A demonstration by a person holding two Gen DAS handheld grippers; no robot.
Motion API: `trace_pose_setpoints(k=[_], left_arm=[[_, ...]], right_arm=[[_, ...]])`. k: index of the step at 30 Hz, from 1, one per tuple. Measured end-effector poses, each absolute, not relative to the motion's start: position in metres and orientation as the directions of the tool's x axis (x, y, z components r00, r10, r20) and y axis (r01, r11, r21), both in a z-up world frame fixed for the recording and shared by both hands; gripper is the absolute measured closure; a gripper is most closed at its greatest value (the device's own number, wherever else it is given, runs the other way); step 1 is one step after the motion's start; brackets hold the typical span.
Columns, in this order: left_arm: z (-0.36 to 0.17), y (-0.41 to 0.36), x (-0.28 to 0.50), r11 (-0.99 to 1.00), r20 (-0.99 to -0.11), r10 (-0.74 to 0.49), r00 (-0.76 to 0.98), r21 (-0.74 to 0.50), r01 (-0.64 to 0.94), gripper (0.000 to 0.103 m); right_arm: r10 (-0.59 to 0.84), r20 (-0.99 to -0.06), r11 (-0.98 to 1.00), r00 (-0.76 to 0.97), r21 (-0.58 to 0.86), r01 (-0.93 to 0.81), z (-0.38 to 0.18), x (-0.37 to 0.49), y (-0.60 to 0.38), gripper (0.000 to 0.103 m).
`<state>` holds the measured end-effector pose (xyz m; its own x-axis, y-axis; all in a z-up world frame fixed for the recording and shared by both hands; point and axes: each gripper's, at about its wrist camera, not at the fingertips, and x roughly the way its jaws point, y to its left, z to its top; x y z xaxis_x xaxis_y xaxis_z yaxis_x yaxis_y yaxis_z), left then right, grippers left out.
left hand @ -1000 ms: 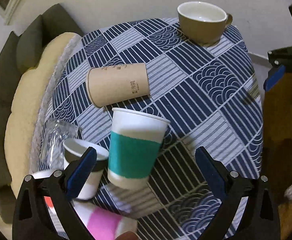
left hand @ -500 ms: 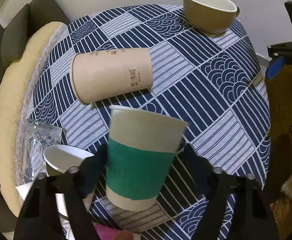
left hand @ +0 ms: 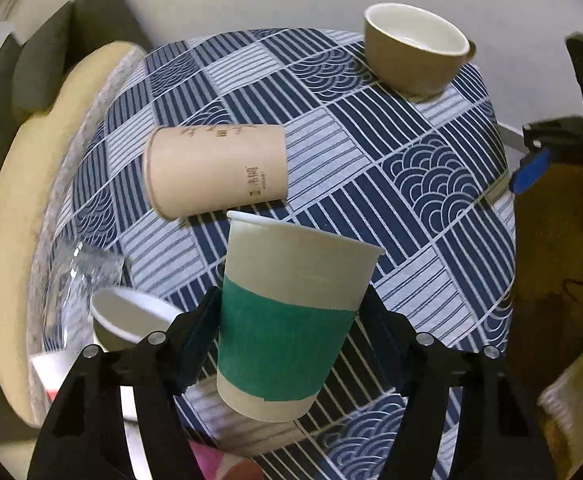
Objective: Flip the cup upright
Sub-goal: 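Lift the teal-banded cup with the right gripper and rotate it rim-up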
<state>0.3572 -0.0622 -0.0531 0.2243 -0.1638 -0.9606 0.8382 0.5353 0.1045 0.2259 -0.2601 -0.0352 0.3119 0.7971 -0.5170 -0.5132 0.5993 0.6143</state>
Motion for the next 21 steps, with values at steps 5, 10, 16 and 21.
trace_pose_setpoints(k=[5,10,16,21], left_arm=[[-0.038,-0.054,0.341,0.671,-0.956,-0.169,0.238,0.065,0.739,0.035],[-0.028,-0.039,0.319,0.841,-0.946,-0.205,0.250,-0.040,0.540,0.035],[-0.018,-0.021,0.284,0.925,-0.906,-0.308,0.289,-0.215,0.313,0.035],[-0.020,-0.010,0.256,0.943,-0.871,-0.333,0.362,-0.316,0.106,0.035]], right_arm=[[0.807,-0.502,0.585,0.310,0.613,-0.531,-0.030,0.221,-0.263,0.005],[0.815,-0.492,0.575,0.306,0.623,-0.531,-0.028,0.216,-0.266,0.005],[0.789,-0.496,0.611,0.364,0.560,-0.560,-0.015,0.198,-0.266,0.005],[0.828,-0.486,0.551,0.280,0.613,-0.567,-0.018,0.190,-0.259,0.005]])
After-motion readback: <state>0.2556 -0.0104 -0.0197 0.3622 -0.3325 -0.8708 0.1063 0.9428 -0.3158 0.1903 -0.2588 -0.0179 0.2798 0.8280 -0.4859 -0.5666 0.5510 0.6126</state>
